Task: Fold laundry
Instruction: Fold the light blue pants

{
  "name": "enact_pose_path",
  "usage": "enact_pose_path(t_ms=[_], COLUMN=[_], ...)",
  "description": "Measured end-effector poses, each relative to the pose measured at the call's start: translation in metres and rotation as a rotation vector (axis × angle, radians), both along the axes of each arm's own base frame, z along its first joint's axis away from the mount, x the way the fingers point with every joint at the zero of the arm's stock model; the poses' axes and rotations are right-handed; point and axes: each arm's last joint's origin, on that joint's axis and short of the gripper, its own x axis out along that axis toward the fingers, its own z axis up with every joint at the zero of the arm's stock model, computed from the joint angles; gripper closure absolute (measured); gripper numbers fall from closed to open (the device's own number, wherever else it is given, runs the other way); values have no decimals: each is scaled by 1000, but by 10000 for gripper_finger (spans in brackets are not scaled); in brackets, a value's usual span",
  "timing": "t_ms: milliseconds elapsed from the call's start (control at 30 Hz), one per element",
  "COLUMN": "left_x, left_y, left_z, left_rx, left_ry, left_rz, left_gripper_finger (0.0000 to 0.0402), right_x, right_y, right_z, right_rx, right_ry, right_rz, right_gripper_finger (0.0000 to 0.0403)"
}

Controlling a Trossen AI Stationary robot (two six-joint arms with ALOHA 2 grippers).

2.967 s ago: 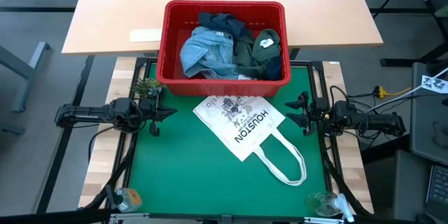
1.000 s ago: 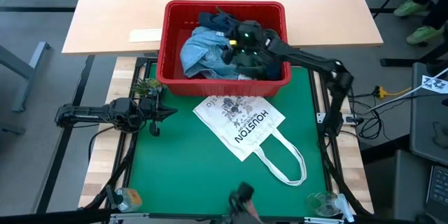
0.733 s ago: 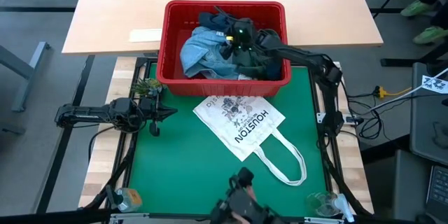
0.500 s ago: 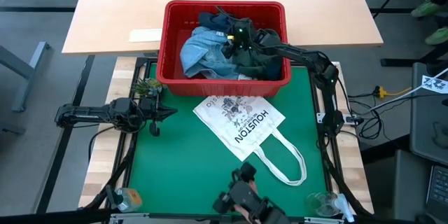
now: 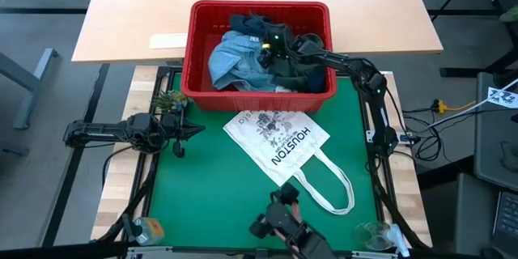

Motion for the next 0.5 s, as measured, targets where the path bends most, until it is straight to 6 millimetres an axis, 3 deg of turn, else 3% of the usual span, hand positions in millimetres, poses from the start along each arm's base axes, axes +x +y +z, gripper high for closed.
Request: enact_pose_path(t_ms=[167, 367, 500], left_x=[0, 0, 0], left_y=[0, 0, 0], left_z=[0, 0, 0], left_rx=[0, 0, 0], left_ry=[0, 0, 0], left_rz=[0, 0, 0], left_gripper_finger=[401, 401, 401], right_x=[3, 0, -2], right_y=[-3, -9, -15], right_z=[-20, -19, -17], right_rx=[17, -3, -2], right_ry=[42, 33, -9], right_rz=[-15, -38, -17], right_gripper_finger=[143, 147, 182])
